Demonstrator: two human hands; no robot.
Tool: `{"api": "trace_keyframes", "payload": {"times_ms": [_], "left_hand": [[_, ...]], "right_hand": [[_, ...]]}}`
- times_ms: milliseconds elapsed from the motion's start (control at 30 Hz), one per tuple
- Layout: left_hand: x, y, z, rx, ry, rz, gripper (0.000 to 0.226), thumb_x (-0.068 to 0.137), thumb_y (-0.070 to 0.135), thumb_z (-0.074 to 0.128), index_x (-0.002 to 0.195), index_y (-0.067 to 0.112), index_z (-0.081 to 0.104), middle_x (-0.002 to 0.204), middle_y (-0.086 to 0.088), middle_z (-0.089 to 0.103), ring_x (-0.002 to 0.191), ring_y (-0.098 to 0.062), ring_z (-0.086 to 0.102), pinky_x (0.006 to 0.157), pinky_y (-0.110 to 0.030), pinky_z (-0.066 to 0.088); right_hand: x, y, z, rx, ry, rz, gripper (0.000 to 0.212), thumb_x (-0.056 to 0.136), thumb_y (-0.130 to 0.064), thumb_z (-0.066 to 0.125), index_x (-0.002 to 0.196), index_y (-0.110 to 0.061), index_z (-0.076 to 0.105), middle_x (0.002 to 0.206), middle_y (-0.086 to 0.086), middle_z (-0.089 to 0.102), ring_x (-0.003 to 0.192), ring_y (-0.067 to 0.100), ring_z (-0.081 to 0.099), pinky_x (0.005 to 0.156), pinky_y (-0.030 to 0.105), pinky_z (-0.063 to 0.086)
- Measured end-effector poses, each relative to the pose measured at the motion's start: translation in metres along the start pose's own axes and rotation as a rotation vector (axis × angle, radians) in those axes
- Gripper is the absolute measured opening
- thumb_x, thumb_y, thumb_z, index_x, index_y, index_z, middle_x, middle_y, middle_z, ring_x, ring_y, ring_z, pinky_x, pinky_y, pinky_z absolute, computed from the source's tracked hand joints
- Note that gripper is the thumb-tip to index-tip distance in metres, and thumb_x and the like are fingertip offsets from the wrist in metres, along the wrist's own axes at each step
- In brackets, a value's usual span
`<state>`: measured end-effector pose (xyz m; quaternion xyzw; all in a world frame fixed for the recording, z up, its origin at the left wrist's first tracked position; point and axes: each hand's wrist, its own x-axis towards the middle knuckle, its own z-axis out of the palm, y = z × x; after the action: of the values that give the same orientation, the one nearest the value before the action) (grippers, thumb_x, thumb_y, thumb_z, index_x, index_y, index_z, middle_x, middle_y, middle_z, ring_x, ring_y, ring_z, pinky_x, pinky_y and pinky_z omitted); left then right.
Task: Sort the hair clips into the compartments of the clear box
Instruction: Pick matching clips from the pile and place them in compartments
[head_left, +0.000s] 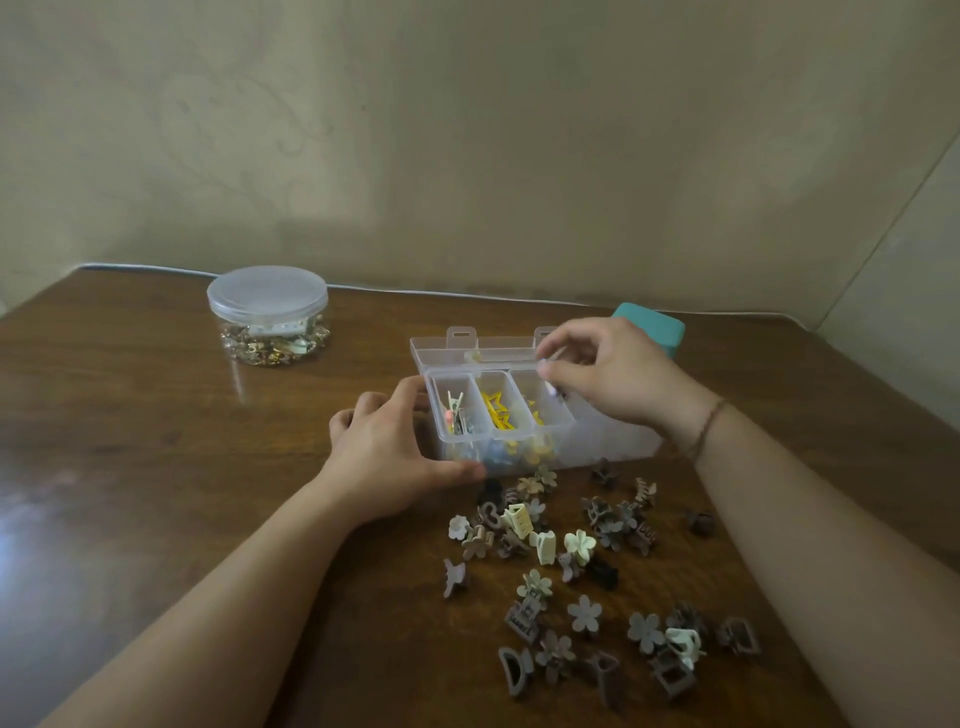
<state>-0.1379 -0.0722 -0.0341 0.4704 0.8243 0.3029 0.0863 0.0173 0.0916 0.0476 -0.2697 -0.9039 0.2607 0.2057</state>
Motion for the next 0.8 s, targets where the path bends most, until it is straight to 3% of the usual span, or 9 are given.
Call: {"api": "trace_keyframes", "payload": {"times_ms": [67, 267, 400, 500, 633, 700, 800], "left_hand": [[0.001, -0.002, 0.0, -0.005, -0.013, 0.002, 0.099, 0.06, 0.074, 0.07, 0.141, 0.038, 0.026, 0.139, 0.009, 0.045, 0.135, -0.016, 0.026, 0.111, -0.042, 0.014], [0.002, -0.006, 0.001, -0.027, 0.0, 0.025, 0.097, 0.06, 0.074, 0.07, 0.139, 0.04, 0.027, 0.134, 0.013, 0.047, 0.132, -0.013, 0.027, 0.109, -0.04, 0.014], [0.003, -0.003, 0.002, -0.021, 0.004, 0.009, 0.096, 0.057, 0.074, 0.071, 0.138, 0.04, 0.031, 0.125, 0.019, 0.048, 0.13, -0.013, 0.032, 0.108, -0.043, 0.018], [0.0, -0.014, -0.01, 0.08, -0.015, -0.011, 0.1, 0.051, 0.083, 0.066, 0.136, 0.042, 0.032, 0.132, 0.015, 0.051, 0.13, -0.015, 0.034, 0.108, -0.046, 0.021], [-0.001, -0.031, -0.032, -0.004, -0.095, -0.111, 0.111, 0.034, 0.09, 0.067, 0.132, 0.049, 0.033, 0.129, 0.014, 0.056, 0.124, -0.015, 0.048, 0.107, -0.048, 0.036], [-0.004, -0.037, -0.044, -0.029, -0.115, -0.135, 0.113, 0.033, 0.086, 0.072, 0.133, 0.049, 0.035, 0.127, 0.015, 0.058, 0.119, -0.015, 0.055, 0.104, -0.046, 0.042], [-0.01, -0.041, -0.054, -0.103, -0.106, -0.126, 0.115, 0.034, 0.073, 0.08, 0.137, 0.042, 0.041, 0.125, 0.018, 0.06, 0.113, -0.006, 0.058, 0.102, -0.04, 0.045]], "right_hand": [[0.009, 0.005, 0.002, -0.077, -0.037, -0.022, 0.003, 0.083, -0.027, 0.072, 0.086, -0.026, 0.071, 0.072, -0.009, 0.067, 0.065, 0.004, 0.059, 0.061, 0.018, 0.042], [-0.022, 0.017, -0.035, -0.105, 0.066, -0.109, 0.007, 0.083, -0.023, 0.072, 0.088, -0.027, 0.071, 0.081, -0.006, 0.07, 0.072, 0.002, 0.059, 0.062, 0.007, 0.042], [-0.06, 0.026, -0.064, -0.08, -0.137, -0.155, 0.014, 0.077, -0.033, 0.072, 0.09, -0.038, 0.07, 0.082, -0.01, 0.068, 0.08, 0.005, 0.061, 0.064, 0.012, 0.048], [-0.067, 0.03, -0.067, -0.006, -0.162, -0.19, 0.017, 0.075, -0.049, 0.069, 0.091, -0.042, 0.07, 0.087, -0.011, 0.069, 0.078, 0.013, 0.062, 0.061, 0.019, 0.051], [-0.069, 0.045, -0.071, -0.146, -0.236, -0.187, 0.019, 0.081, -0.027, 0.072, 0.09, -0.044, 0.069, 0.089, -0.025, 0.067, 0.078, -0.001, 0.06, 0.06, 0.009, 0.044], [-0.072, 0.058, -0.071, -0.217, -0.349, -0.109, 0.027, 0.082, -0.027, 0.072, 0.092, -0.052, 0.064, 0.093, -0.033, 0.063, 0.087, -0.006, 0.058, 0.064, 0.014, 0.045], [-0.073, 0.075, -0.065, -0.309, -0.477, -0.023, 0.037, 0.082, -0.033, 0.073, 0.097, -0.061, 0.056, 0.099, -0.031, 0.06, 0.091, -0.005, 0.057, 0.07, 0.019, 0.046]]}}
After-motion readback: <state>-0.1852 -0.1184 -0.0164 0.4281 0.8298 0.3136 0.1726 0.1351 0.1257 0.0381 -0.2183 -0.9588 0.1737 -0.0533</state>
